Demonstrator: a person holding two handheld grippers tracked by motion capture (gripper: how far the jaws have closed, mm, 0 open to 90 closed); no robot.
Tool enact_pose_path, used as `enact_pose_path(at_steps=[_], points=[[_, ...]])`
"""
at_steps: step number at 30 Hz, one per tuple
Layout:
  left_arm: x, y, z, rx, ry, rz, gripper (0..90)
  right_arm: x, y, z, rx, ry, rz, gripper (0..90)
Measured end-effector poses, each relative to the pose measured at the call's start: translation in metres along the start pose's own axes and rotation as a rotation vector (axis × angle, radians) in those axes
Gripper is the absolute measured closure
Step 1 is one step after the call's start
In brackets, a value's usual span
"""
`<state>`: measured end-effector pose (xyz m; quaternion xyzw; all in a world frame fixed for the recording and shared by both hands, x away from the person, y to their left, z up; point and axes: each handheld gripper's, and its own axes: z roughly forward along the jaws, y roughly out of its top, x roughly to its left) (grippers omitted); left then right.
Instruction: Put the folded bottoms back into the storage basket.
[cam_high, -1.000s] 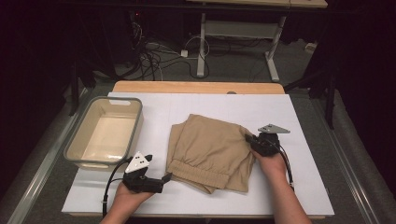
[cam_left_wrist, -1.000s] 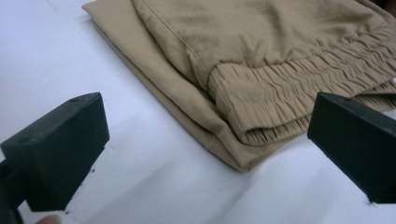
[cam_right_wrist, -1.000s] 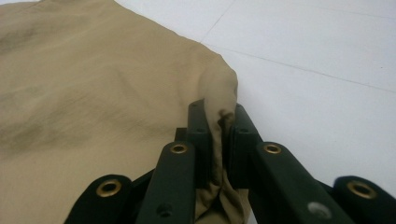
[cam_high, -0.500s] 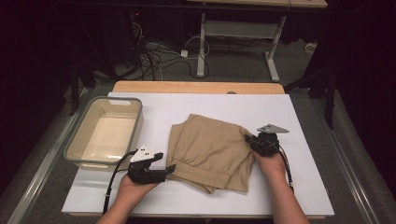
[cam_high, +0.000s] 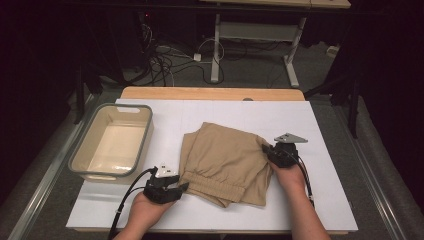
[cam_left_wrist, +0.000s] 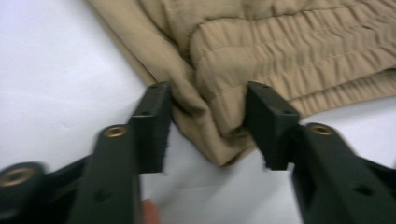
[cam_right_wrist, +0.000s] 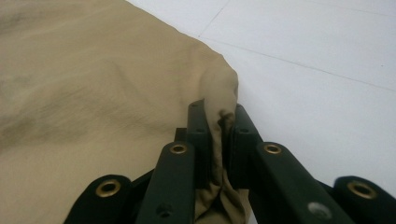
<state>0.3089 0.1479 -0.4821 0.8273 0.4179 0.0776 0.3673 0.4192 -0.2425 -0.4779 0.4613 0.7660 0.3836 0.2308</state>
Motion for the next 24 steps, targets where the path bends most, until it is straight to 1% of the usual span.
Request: enact_pose_path(at_steps=[1, 4, 8, 10, 11, 13, 16, 18, 21, 24], points=[[0.0006, -0.0003, 0.0000, -0.001, -0.013, 0.000, 62.5, 0.0000, 0.0000, 0.0001, 0.000, 0.000, -0.001, 83.6], [0.0037, 0.0004, 0.0004, 0.001, -0.049, -0.001, 68.0, -0.0007, 0.0001, 0.0001, 0.002, 0.004, 0.003, 83.5], [0.0047, -0.0017, 0.0012, -0.019, -0.073, 0.025, 75.3, 0.0001, 0.0002, 0.0005, 0.004, -0.002, -0.004, 83.6], [0.0030, -0.0036, 0.0012, -0.035, -0.065, 0.036, 77.7, 0.0008, 0.0000, 0.0002, 0.003, -0.006, -0.006, 83.5], [0.0025, -0.0041, 0.0009, -0.036, -0.062, 0.049, 78.4, 0.0012, 0.0000, 0.0001, 0.002, -0.008, -0.010, 83.6], [0.0015, -0.0050, 0.0008, -0.042, -0.057, 0.060, 79.1, 0.0018, -0.0001, -0.0001, 0.000, -0.013, -0.017, 83.6], [0.0000, -0.0057, 0.0005, -0.047, -0.050, 0.072, 79.6, 0.0026, -0.0001, 0.0001, 0.002, -0.019, -0.023, 83.6], [0.0005, -0.0056, 0.0004, -0.048, -0.053, 0.071, 79.6, 0.0033, -0.0001, 0.0002, 0.004, -0.022, -0.025, 83.7], [0.0015, -0.0043, -0.0001, -0.045, -0.059, 0.072, 79.6, 0.0024, 0.0000, 0.0002, 0.003, -0.017, -0.021, 83.7], [0.0023, -0.0003, -0.0018, -0.021, -0.057, 0.103, 79.5, 0.0028, -0.0003, -0.0006, -0.005, -0.018, -0.021, 83.7]])
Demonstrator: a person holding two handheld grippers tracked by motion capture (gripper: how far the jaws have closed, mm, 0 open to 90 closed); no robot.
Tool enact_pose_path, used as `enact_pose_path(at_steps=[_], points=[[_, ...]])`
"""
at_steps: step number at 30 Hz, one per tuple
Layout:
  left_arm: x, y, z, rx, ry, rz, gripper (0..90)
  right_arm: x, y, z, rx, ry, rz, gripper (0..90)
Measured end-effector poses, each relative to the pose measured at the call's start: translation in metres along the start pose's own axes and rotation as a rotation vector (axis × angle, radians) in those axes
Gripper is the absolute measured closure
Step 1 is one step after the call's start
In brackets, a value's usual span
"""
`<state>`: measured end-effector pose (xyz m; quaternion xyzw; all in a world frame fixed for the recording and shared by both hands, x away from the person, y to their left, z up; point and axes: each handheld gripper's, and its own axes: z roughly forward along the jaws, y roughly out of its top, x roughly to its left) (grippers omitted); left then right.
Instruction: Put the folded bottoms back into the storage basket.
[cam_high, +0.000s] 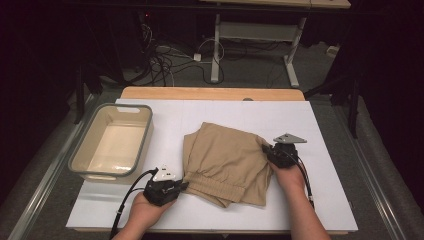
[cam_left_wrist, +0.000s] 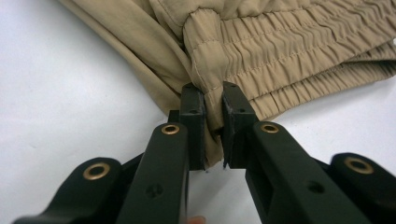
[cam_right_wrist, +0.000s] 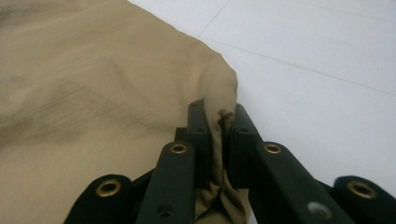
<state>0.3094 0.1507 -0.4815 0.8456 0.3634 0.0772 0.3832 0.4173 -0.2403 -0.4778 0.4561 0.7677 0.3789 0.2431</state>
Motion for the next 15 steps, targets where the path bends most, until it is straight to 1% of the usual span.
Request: enact_pose_path(at_steps=[1, 2, 3, 4, 6, 7, 8, 9, 10, 11, 12, 15], points=[[0.001, 0.002, -0.001, 0.010, 0.002, 0.009, 79.5, 0.000, 0.000, 0.000, -0.002, -0.003, -0.008, 83.7], [0.001, 0.003, -0.002, 0.017, 0.002, 0.009, 79.4, 0.001, 0.000, -0.001, -0.008, -0.007, -0.015, 83.7], [0.003, 0.005, -0.004, 0.028, -0.004, -0.002, 79.5, 0.003, -0.001, -0.001, -0.014, -0.011, -0.025, 83.7], [0.004, 0.006, -0.005, 0.034, -0.010, -0.007, 79.5, 0.005, -0.001, -0.002, -0.024, -0.019, -0.044, 83.7], [0.009, 0.007, -0.008, 0.043, -0.031, -0.034, 79.5, 0.008, -0.001, -0.003, -0.035, -0.029, -0.074, 83.7], [0.010, 0.008, -0.008, 0.055, -0.028, -0.031, 79.5, 0.009, -0.001, -0.003, -0.037, -0.034, -0.089, 83.7], [0.011, 0.010, -0.009, 0.067, -0.023, -0.016, 79.5, 0.010, 0.000, -0.004, -0.036, -0.034, -0.088, 83.8], [0.010, 0.011, -0.009, 0.071, -0.019, -0.011, 79.6, 0.010, 0.000, -0.004, -0.039, -0.026, -0.074, 83.8], [0.010, 0.012, -0.010, 0.081, -0.015, 0.000, 79.6, 0.009, 0.000, -0.005, -0.046, -0.017, -0.056, 83.9], [0.011, 0.014, -0.010, 0.087, -0.011, 0.010, 79.6, 0.009, 0.001, -0.006, -0.060, -0.005, -0.028, 83.9], [0.011, 0.014, -0.011, 0.091, -0.010, 0.008, 79.6, 0.009, 0.002, -0.008, -0.072, 0.002, -0.011, 84.1], [0.015, 0.016, -0.014, 0.108, 0.007, 0.026, 79.7, 0.013, 0.005, -0.008, -0.098, 0.009, -0.012, 84.3]])
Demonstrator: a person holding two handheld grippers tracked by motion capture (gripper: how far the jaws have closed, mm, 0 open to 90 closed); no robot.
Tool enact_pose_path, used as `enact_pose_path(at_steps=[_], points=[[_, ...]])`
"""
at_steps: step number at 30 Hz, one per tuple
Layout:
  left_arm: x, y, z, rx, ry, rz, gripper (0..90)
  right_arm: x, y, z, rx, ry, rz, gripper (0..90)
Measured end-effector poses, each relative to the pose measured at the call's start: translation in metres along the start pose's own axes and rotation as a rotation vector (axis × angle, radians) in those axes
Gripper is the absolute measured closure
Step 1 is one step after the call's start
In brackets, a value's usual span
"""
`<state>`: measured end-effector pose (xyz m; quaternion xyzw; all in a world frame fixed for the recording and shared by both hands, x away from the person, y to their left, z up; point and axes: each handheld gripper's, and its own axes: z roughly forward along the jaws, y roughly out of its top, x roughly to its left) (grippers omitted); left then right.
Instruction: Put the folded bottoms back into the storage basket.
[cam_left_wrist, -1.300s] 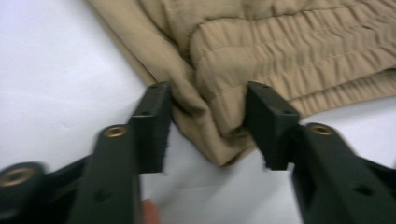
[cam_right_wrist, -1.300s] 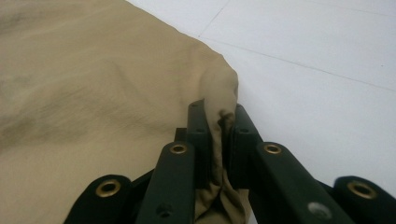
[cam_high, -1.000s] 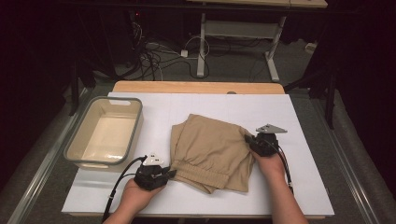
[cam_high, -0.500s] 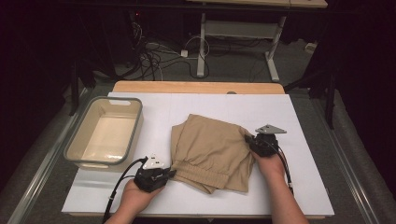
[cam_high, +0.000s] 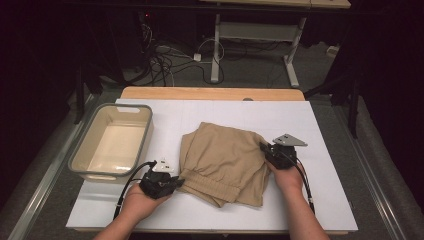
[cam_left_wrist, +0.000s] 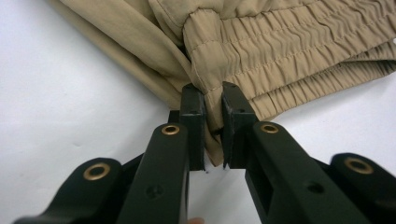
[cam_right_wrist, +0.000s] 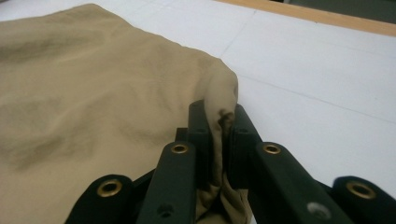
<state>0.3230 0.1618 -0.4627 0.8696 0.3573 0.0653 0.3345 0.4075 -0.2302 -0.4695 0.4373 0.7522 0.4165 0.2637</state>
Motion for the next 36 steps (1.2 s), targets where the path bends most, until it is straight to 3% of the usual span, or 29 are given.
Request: enact_pose_path(at_steps=[3, 9, 13, 19, 24, 31, 36], points=[[0.003, -0.001, -0.007, 0.022, 0.030, -0.001, 79.8, 0.003, 0.001, 0.002, -0.010, 0.030, 0.036, 84.3], [0.008, -0.006, -0.024, 0.090, 0.080, 0.007, 79.7, 0.024, 0.009, 0.004, -0.031, 0.082, 0.021, 84.2], [0.007, -0.007, -0.029, 0.137, 0.117, 0.027, 79.6, 0.030, 0.009, 0.011, -0.011, 0.101, 0.022, 84.3], [0.010, -0.006, -0.020, 0.197, 0.108, 0.029, 79.5, 0.029, 0.002, 0.016, 0.006, 0.094, 0.031, 84.3], [0.015, -0.003, -0.019, 0.217, 0.077, -0.002, 79.6, 0.030, 0.002, 0.016, 0.008, 0.091, 0.028, 84.3], [0.012, 0.009, -0.019, 0.292, 0.095, 0.030, 79.5, 0.032, 0.002, 0.015, 0.005, 0.079, 0.007, 84.2], [0.013, 0.015, -0.018, 0.337, 0.086, 0.036, 79.4, 0.033, 0.001, 0.015, 0.004, 0.079, 0.009, 84.2]])
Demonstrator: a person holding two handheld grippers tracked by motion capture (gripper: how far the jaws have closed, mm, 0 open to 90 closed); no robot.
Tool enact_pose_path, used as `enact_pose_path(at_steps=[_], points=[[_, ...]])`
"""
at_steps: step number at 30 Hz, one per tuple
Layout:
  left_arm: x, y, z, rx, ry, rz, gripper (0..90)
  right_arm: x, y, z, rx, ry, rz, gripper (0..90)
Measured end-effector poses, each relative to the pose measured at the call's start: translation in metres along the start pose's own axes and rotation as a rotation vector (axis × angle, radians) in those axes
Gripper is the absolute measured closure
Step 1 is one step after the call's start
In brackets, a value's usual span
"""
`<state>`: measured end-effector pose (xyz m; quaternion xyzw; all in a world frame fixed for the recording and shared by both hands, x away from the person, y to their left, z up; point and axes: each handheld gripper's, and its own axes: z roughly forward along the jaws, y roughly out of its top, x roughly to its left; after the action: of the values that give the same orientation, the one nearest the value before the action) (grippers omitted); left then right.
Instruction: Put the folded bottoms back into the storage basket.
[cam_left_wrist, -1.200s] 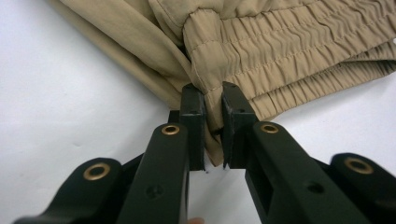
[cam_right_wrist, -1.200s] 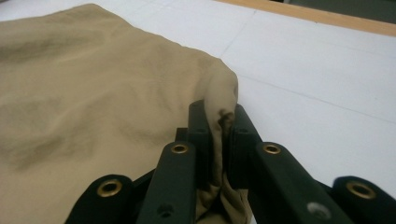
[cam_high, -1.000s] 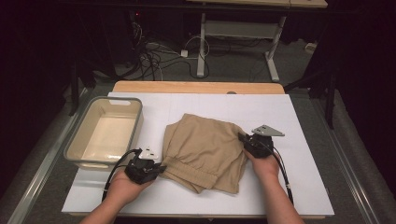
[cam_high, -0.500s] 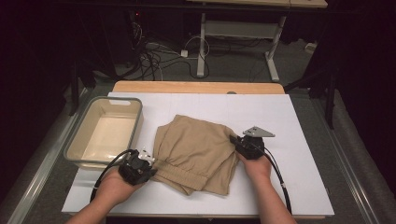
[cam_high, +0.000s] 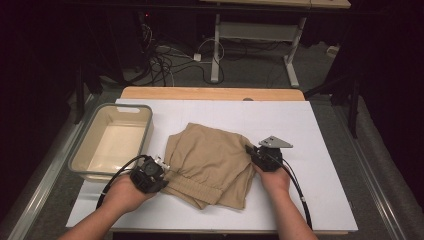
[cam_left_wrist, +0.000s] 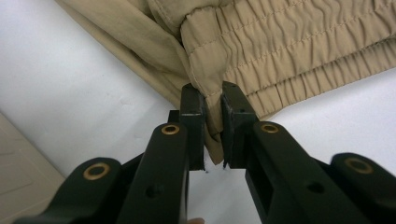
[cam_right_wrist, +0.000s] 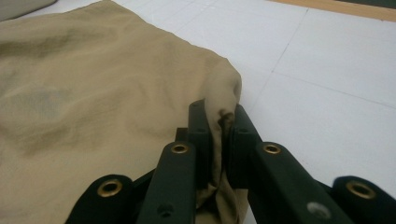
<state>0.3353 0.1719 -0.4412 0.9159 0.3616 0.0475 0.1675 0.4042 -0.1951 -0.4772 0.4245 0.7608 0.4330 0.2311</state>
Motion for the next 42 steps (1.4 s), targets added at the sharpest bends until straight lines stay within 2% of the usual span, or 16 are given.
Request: enact_pose_path(at_steps=[8, 9, 15, 19, 23, 32, 36, 42], points=[[0.001, 0.007, -0.001, 0.046, -0.008, 0.023, 79.6, 0.002, -0.001, -0.001, -0.010, -0.004, -0.014, 84.2], [0.002, 0.008, -0.002, 0.051, -0.014, 0.016, 79.6, 0.002, -0.001, -0.001, -0.011, -0.005, -0.014, 84.2], [0.001, 0.018, -0.006, 0.097, -0.010, 0.039, 79.5, 0.001, 0.000, -0.001, -0.010, -0.007, -0.005, 84.0], [0.002, 0.024, -0.012, 0.108, -0.016, 0.045, 79.4, 0.004, 0.002, -0.003, -0.022, -0.020, -0.032, 84.6], [0.002, 0.031, -0.021, 0.122, -0.017, 0.055, 79.5, 0.009, 0.012, -0.010, -0.054, -0.023, -0.063, 84.8], [0.009, 0.049, -0.051, 0.175, 0.033, 0.070, 79.5, 0.026, 0.039, -0.015, -0.112, -0.003, -0.086, 84.8], [0.014, 0.049, -0.054, 0.202, 0.041, 0.065, 79.5, 0.032, 0.046, -0.012, -0.120, 0.007, -0.091, 84.6], [0.021, 0.049, -0.054, 0.223, 0.033, 0.060, 79.5, 0.034, 0.045, -0.004, -0.113, 0.018, -0.085, 84.7]])
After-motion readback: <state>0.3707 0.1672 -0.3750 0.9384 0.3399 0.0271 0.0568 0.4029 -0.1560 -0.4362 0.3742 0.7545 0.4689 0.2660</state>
